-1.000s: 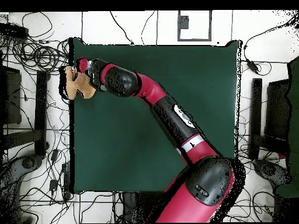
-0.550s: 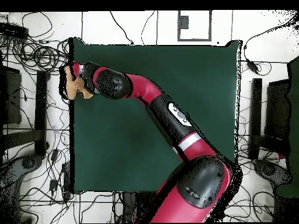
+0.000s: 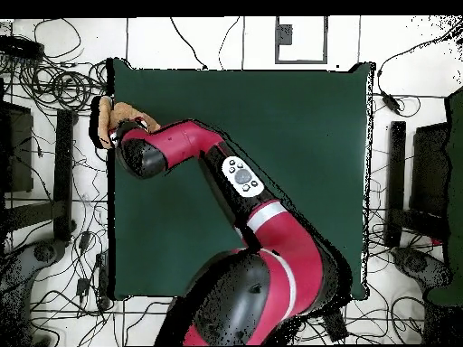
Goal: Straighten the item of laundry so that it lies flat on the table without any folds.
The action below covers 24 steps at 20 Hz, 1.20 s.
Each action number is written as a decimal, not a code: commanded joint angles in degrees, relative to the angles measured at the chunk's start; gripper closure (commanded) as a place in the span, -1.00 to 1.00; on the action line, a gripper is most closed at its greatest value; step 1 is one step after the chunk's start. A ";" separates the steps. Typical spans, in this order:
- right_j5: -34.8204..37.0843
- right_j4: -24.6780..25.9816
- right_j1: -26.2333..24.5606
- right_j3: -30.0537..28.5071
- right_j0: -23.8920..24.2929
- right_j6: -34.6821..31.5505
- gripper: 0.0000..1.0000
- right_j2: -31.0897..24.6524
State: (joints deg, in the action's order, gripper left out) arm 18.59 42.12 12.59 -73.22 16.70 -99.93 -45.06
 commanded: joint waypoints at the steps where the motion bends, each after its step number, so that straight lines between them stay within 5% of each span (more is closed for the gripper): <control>1: 6.59 6.90 -1.53 4.98 0.24 15.62 1.00 3.31; 4: 7.89 7.91 -2.84 6.97 -0.20 16.22 1.00 2.70; 10: 5.23 12.12 2.77 7.28 -7.76 -0.56 1.00 13.11; 14: 3.35 17.31 6.41 9.64 -19.25 -20.88 1.00 29.18; 16: 3.00 18.66 5.33 11.51 -22.52 -24.05 1.00 33.78; 24: 1.79 14.99 3.67 13.67 -23.74 -17.94 1.00 37.42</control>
State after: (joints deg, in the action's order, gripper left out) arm 18.56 55.62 17.93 -61.20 -7.14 -104.72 -16.09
